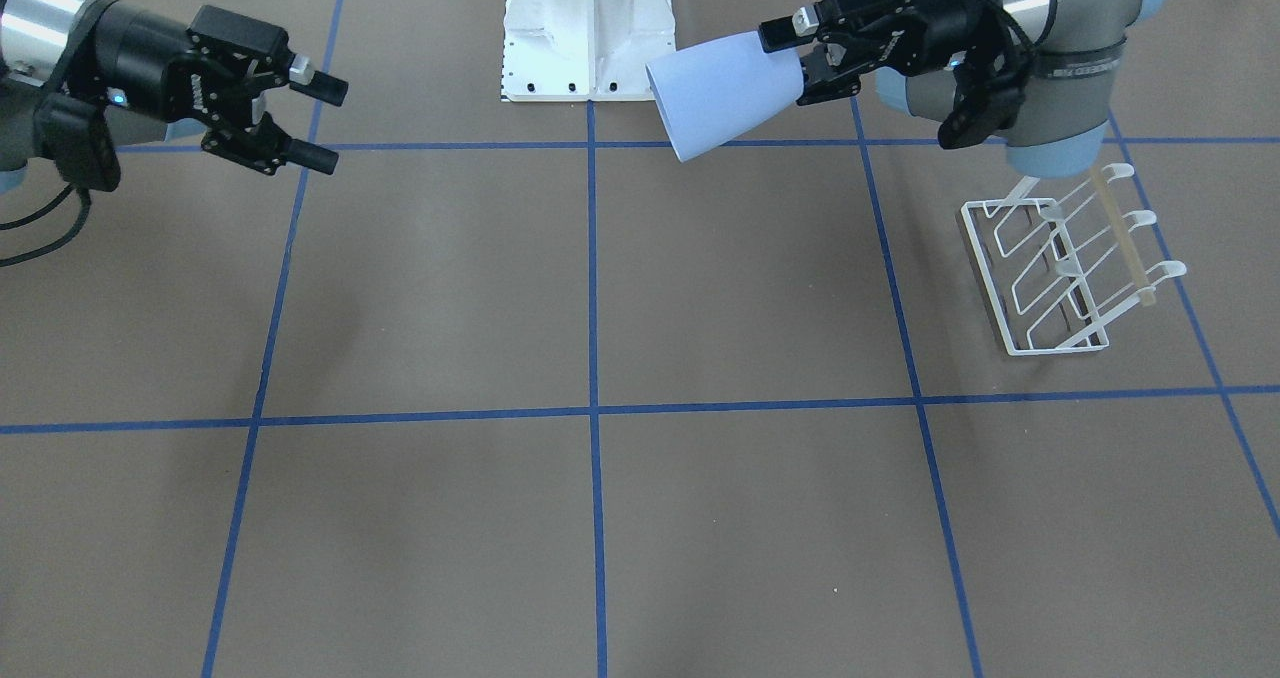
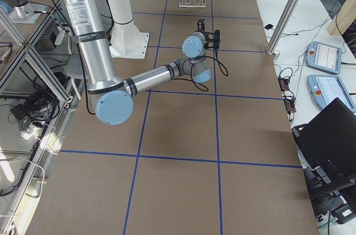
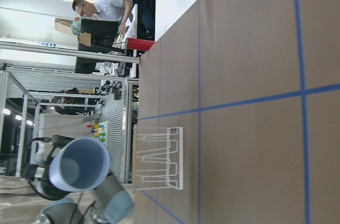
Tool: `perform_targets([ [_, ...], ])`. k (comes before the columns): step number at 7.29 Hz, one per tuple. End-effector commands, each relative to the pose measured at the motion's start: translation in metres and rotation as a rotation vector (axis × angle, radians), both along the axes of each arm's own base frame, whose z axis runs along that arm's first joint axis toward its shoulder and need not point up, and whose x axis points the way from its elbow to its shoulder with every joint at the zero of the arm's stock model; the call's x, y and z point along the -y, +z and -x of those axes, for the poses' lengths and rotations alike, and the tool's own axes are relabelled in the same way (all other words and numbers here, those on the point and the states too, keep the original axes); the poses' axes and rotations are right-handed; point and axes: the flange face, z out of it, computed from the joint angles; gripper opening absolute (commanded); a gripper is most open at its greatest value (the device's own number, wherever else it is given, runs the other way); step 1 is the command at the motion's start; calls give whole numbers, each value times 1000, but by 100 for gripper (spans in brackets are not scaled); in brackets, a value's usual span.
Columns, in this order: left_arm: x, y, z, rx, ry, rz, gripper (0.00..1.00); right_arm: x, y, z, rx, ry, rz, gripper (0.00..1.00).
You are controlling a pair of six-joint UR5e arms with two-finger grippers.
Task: Hang cup on cup holder
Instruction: 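Open the right gripper and pull it back while the left gripper holds the cup, then carry the cup with the left gripper over the wire rack and lower it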
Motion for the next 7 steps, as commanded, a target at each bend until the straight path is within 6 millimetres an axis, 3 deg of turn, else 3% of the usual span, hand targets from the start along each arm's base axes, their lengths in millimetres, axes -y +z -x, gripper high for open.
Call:
perform_targets([
  [1,24,36,45,240,-79,-32,0,39,76,-46,-207,134,-103,100],
  [2,41,57,67,341,-150,-7,0,43,104,-66,-325,174,-131,100],
  [4,67,77,88,571,-223,-33,0,52,150,-102,-547,216,-205,100],
  [5,66,99,95,664,-220,-26,0,59,164,-121,-644,212,-234,100],
  [6,67,108,102,762,-216,-56,0,59,178,-133,-700,194,-264,100],
  [7,63,100,107,870,-184,-76,0,63,185,-146,-753,186,-287,100],
])
